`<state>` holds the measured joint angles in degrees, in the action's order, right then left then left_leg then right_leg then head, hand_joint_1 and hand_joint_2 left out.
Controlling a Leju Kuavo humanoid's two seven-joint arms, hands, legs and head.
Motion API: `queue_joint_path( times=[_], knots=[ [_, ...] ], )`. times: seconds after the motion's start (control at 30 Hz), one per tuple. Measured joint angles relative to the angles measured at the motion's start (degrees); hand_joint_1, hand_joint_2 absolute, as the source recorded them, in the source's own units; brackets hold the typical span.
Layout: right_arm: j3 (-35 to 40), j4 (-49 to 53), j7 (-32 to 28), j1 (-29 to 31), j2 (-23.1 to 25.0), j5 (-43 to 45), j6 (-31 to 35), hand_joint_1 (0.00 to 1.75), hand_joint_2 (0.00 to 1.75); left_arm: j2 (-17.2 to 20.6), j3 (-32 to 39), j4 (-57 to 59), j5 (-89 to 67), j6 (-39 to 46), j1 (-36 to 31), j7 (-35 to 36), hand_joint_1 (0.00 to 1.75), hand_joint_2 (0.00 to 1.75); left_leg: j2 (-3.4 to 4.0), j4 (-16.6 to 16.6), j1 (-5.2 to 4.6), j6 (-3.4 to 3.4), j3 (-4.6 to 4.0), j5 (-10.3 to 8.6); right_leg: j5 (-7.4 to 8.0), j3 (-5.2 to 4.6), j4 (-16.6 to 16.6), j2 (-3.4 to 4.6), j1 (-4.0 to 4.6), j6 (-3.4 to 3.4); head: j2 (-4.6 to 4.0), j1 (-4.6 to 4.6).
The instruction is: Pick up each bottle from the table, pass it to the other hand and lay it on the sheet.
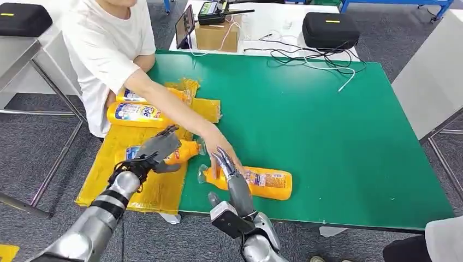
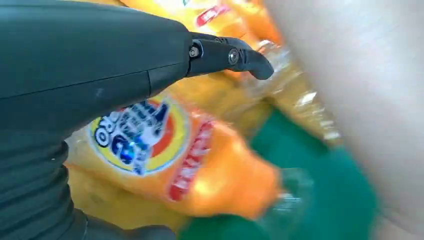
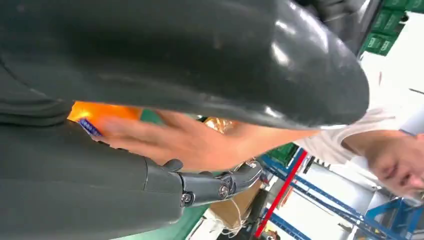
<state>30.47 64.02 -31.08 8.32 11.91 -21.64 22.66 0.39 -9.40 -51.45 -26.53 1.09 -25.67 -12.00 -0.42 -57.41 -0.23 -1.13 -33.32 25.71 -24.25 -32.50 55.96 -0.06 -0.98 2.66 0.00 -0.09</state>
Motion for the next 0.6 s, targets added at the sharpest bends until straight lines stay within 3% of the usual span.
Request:
queue_joint_path(
  times=[0.13, 0.3, 0.33, 0.43, 0.6],
  knots=[
    [0.00, -0.18, -0.46, -0.42, -0.50, -1.48, 1.61, 0.00, 0.00, 0.92, 0.00, -11.63, 7.68, 1.70, 5.07, -1.38, 0.00, 1.75, 0.00, 0.00, 0.01, 0.00, -0.19, 0.00, 0.00, -0.21, 0.01, 0.00, 0.01, 0.00, 0.02, 0.00],
    [0.00, -0.24, -0.68, -0.55, -1.09, -6.76, 6.74, 0.00, 0.00, 1.05, 0.22, -22.01, 10.90, 11.64, 8.53, -3.46, 0.00, 1.75, -0.04, 0.00, 0.03, 0.00, -0.32, 0.00, 0.00, -0.33, 0.00, -0.01, 0.01, 0.00, 0.00, 0.00],
    [0.02, -0.24, -0.57, -0.53, -1.25, -8.45, 8.23, 0.00, 1.75, 0.96, 0.24, -23.41, 11.49, 12.99, 8.83, -3.54, 0.00, 1.75, -0.03, 0.00, 0.03, 0.00, -0.32, 0.00, 0.00, -0.33, 0.00, -0.01, 0.01, 0.00, 0.00, 0.00],
    [0.22, -0.33, 2.32, -0.10, -2.36, -17.54, 14.32, 0.00, 1.75, 0.66, 0.24, -27.68, 13.91, 15.65, 9.64, -3.94, 0.00, 1.75, -0.03, 0.00, 0.01, 0.00, -0.34, 0.00, 0.00, -0.32, 0.00, -0.01, 0.00, 0.00, 0.02, 0.00],
    [0.33, -0.48, 9.60, 1.17, -5.47, -26.82, 15.15, 0.00, 1.75, 0.46, 0.48, -32.98, 15.58, 16.61, 12.34, -4.33, 0.00, 1.75, -0.05, -0.01, -0.02, 0.00, -0.34, 0.00, 0.01, -0.32, -0.02, -0.01, -0.02, 0.01, 0.00, 0.02]
  ],
)
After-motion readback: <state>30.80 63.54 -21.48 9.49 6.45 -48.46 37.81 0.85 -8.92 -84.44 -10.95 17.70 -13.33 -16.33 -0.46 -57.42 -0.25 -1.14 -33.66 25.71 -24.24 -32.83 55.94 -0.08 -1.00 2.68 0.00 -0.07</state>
